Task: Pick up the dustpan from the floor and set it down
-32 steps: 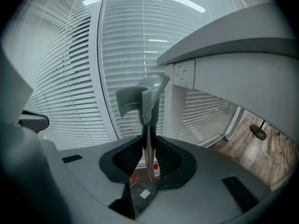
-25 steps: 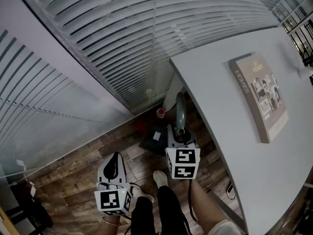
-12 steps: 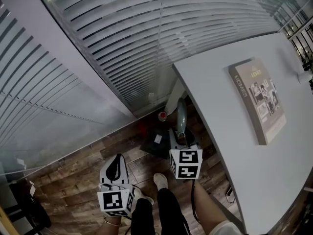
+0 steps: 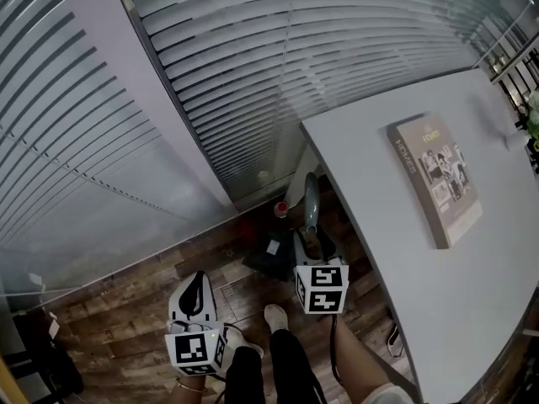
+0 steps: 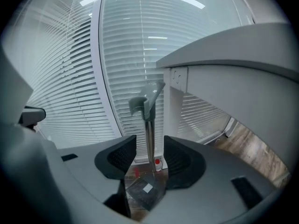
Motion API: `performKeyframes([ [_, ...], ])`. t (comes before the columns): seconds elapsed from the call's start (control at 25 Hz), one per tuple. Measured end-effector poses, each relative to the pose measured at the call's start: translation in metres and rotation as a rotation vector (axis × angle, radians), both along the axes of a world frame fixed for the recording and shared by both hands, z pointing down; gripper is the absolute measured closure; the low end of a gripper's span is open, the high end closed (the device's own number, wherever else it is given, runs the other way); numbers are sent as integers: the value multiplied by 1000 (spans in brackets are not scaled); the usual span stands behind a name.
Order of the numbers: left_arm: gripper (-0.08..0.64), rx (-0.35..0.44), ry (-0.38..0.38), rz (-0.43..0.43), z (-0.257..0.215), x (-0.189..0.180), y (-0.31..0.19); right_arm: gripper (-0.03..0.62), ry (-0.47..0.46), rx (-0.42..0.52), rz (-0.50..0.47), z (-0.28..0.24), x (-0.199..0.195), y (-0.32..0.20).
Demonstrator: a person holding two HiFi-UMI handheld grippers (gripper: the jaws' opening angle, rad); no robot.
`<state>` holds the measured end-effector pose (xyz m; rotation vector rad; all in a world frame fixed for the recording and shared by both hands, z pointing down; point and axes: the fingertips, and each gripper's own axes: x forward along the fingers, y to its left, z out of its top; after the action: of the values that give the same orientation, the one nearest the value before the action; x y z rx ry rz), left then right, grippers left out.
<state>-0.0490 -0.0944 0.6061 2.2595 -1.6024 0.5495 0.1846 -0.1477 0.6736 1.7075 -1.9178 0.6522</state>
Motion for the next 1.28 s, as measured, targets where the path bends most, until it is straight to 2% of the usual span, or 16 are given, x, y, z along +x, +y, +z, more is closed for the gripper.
performKeyframes([
  [0.52, 541, 13, 35, -50, -46, -10, 19, 407, -64, -42, 22, -53, -13, 61],
  [0.76, 541, 44, 53, -20, -89, -2, 12, 407, -89, 0, 36, -107, -10, 64],
  [0.96, 541, 57, 134, -43, -123, -6, 19, 407, -103, 56, 46, -157, -13, 68],
  [1.12, 541, 74, 161, -14, -150, -6, 15, 409, -119, 100, 73, -198, -10, 69],
  [1.28, 541, 135, 181, 28, -187, 5, 5, 475, -96, 142, 114, -233, -1, 74],
])
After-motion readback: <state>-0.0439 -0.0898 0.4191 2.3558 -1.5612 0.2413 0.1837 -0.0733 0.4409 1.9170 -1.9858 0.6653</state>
